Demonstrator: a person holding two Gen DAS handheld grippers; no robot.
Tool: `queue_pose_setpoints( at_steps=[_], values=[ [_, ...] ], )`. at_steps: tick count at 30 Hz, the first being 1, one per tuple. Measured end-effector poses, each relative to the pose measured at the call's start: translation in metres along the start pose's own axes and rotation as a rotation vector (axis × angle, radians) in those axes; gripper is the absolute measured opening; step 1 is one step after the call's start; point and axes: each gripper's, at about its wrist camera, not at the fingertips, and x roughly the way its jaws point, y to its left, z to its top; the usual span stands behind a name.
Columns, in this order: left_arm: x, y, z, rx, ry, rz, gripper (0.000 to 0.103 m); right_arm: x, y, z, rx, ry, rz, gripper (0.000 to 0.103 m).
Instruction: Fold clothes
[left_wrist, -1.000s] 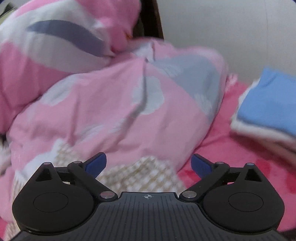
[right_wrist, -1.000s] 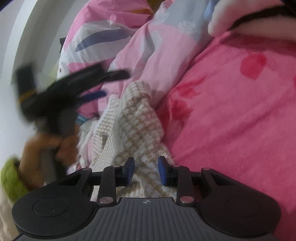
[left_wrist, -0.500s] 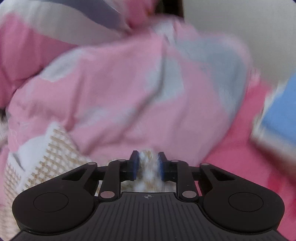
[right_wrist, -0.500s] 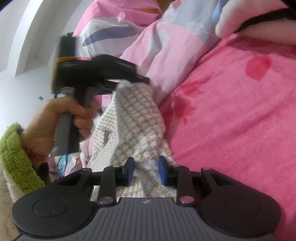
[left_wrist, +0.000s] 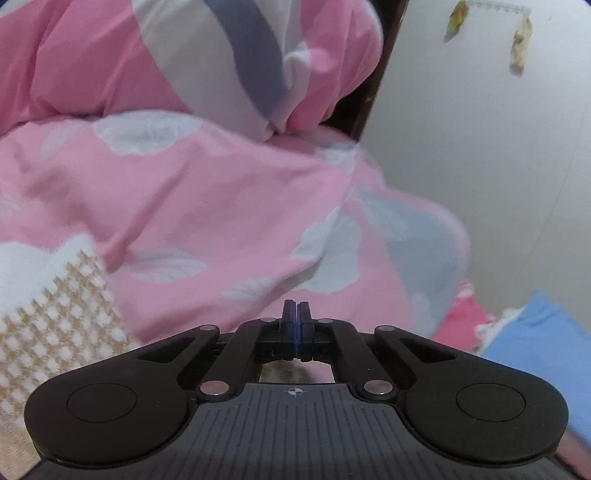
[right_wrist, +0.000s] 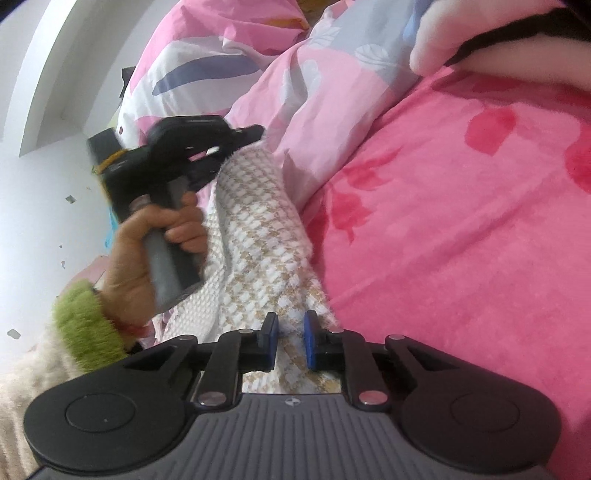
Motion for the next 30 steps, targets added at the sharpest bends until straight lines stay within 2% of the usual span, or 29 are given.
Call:
queue_pose_setpoints(
  at_steps=[2,5,8,10,13,15,17,21,26,30],
  values=[
    [-0.004,-0.001,0.001,-0.008,-0.010,0.011,0.000,0.000,-0.005,0.001,0.029,-0.001,0.024,0.014],
    [-0.031,0.007,0.013,-0.018,-0.049,0.020,0.001,-0.003,-0.011,0.002,0.067,-0.005,0.056,0.014],
    [-0.084,0.020,0.028,-0.015,-0.040,0.038,0.003,-0.005,-0.014,0.002,0.087,-0.017,0.076,0.015],
    [-0.125,0.031,0.030,-0.007,-0.006,0.048,0.006,-0.007,-0.015,0.003,0.097,-0.035,0.084,0.016],
    [-0.186,0.043,0.021,0.000,0.052,0.079,0.016,-0.010,-0.017,0.004,0.112,-0.063,0.094,0.017],
    [-0.223,0.053,0.002,-0.006,0.054,0.068,0.032,-0.011,-0.016,0.005,0.118,-0.072,0.077,0.017],
    [-0.247,0.061,-0.025,0.001,0.056,0.061,0.036,-0.011,-0.013,0.007,0.123,-0.073,0.033,0.017],
    [-0.248,0.065,-0.076,0.072,0.090,0.072,0.036,-0.021,0.019,0.010,0.037,-0.066,-0.124,0.017],
    [-0.223,0.053,-0.114,0.253,0.006,0.188,0.036,-0.011,0.097,0.012,-0.267,-0.008,-0.274,0.015],
    [-0.207,0.058,-0.127,0.252,-0.048,0.259,0.036,0.029,0.130,0.011,-0.469,0.076,-0.362,0.014]
  ],
)
